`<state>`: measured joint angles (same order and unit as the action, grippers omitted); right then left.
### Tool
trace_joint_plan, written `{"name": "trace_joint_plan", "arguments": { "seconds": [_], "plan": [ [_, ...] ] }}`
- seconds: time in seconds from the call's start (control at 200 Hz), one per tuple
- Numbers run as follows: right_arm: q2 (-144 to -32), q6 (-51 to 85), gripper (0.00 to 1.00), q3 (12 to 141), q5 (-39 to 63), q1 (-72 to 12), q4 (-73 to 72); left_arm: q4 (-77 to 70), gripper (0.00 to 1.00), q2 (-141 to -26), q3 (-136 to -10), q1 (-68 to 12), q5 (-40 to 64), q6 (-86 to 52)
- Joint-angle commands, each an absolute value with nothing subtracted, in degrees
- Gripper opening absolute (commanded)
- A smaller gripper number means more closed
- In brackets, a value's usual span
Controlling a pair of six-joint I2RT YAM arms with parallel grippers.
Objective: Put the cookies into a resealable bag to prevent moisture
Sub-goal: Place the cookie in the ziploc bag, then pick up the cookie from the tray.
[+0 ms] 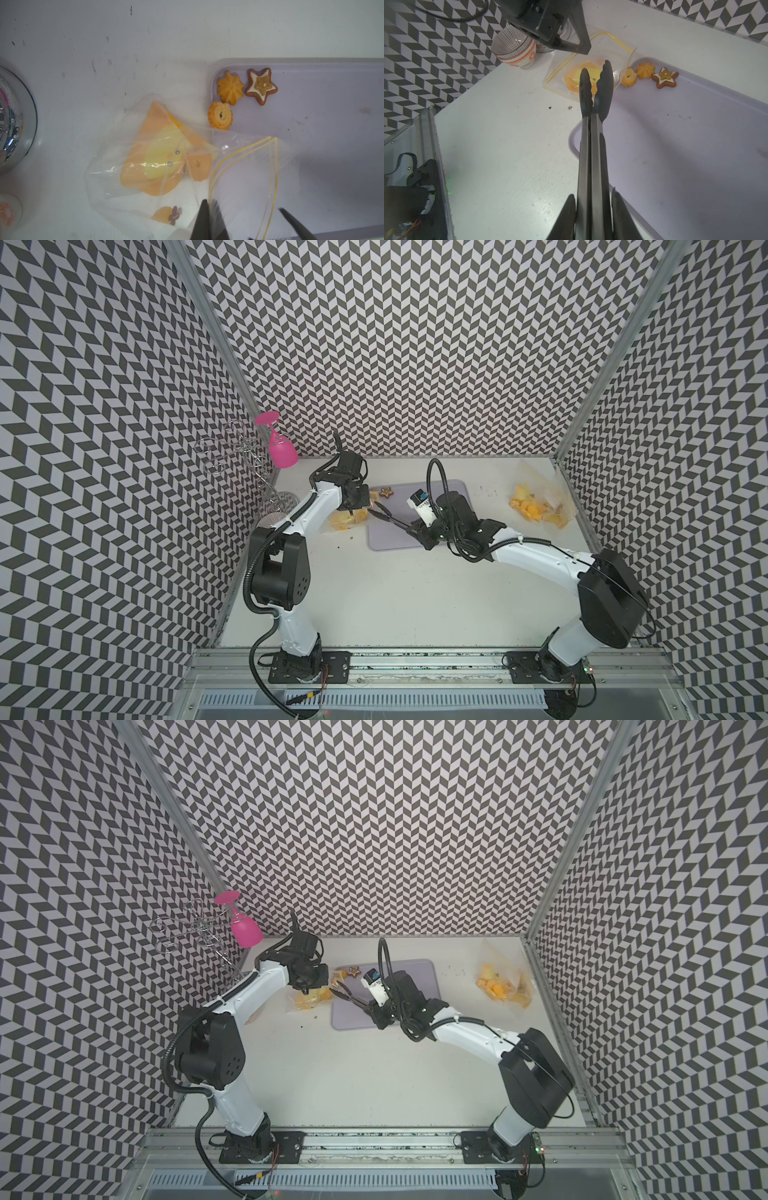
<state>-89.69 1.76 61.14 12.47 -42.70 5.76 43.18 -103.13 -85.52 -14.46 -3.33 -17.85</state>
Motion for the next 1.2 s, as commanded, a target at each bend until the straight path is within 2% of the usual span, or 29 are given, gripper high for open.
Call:
{"name": "trace_joint_plan", "arguments": {
  "seconds": [0.0,0.22,0.516,0.651,0.846,1.192],
  "plan": [
    [-83.5,3.9,0.22,57.5,7.8,-43.0,-2.8,42.7,0.0,-103.6,-85.4,-13.9,-4.3,-18.5],
    [-83.3,7.0,0.22,51.7,0.5,-42.5,-7.0,42.1,0.0,-101.4,-84.2,-11.6,-6.3,-20.5],
    [-98.5,10.3,0.23,63.9,3.2,-39.0,-1.9,40.9,0.0,-99.8,-82.9,-11.2,-5.4,-20.3],
    [-103.6,11.1,0.27,68.5,3.9,-38.0,-0.9,40.9,0.0,-99.7,-82.8,-11.3,-5.3,-20.2],
    [-107.9,11.3,0.37,72.2,6.1,-37.3,-0.6,40.7,0.0,-99.7,-82.7,-11.2,-5.2,-20.0],
    [-114.9,11.0,0.38,79.5,5.4,-37.1,1.8,40.7,0.0,-99.6,-82.6,-10.9,-4.7,-20.0]
  ]
}}
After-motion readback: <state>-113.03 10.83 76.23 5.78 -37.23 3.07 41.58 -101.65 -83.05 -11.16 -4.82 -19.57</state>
